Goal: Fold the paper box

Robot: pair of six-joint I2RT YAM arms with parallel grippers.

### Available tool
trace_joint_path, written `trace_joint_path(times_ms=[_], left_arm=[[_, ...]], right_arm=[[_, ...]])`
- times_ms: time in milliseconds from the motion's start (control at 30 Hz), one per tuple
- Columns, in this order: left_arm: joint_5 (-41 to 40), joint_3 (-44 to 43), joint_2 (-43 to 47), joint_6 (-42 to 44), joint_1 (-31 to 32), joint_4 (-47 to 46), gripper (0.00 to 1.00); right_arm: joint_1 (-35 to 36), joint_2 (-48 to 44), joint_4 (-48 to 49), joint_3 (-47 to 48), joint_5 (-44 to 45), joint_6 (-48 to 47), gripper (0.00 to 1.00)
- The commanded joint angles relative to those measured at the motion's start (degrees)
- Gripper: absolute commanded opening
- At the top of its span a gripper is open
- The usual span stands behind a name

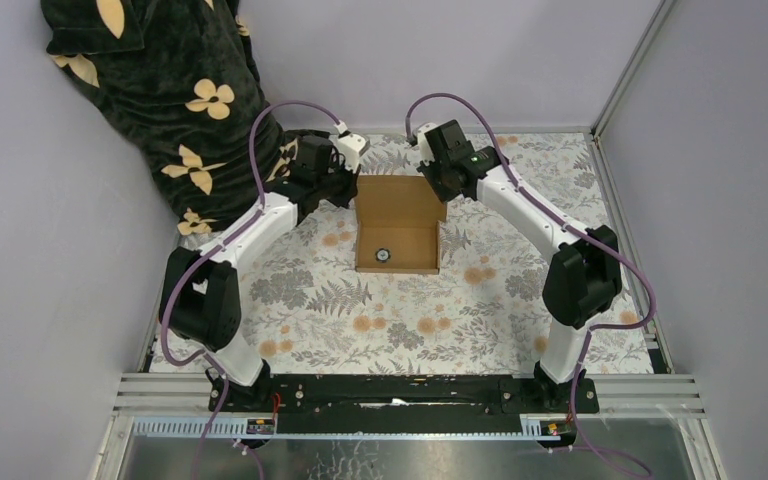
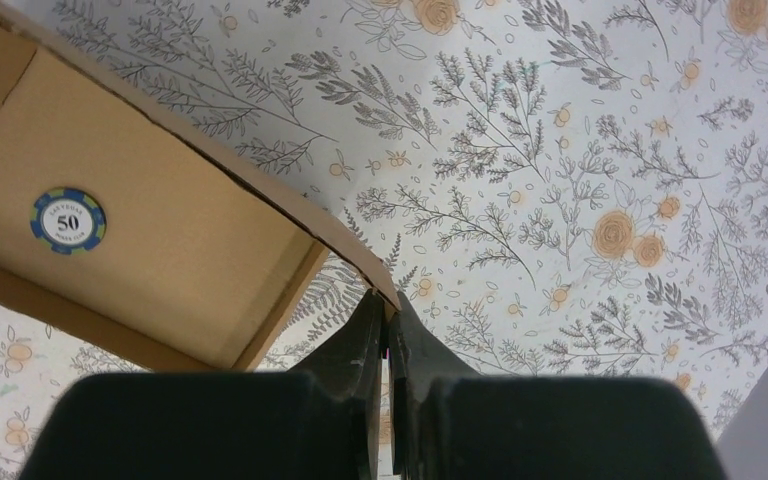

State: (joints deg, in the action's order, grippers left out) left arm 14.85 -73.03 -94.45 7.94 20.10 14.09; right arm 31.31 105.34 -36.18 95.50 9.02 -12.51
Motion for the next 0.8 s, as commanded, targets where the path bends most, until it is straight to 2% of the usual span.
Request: trace_joint_path(times_ms=[0,767], left_arm=[[2.1,0.77,2.53,-2.85,4.07,-4.26,0.07],[-1.98,2.67,3.58,-4.95,6.85,-4.99,0.06]], right_arm=[[3.46,-0.95,7.22,-0.24,-1.62,4.9,0.0],[4.49,-1.63,8.48,-0.66,-0.17,22.14,0.0]])
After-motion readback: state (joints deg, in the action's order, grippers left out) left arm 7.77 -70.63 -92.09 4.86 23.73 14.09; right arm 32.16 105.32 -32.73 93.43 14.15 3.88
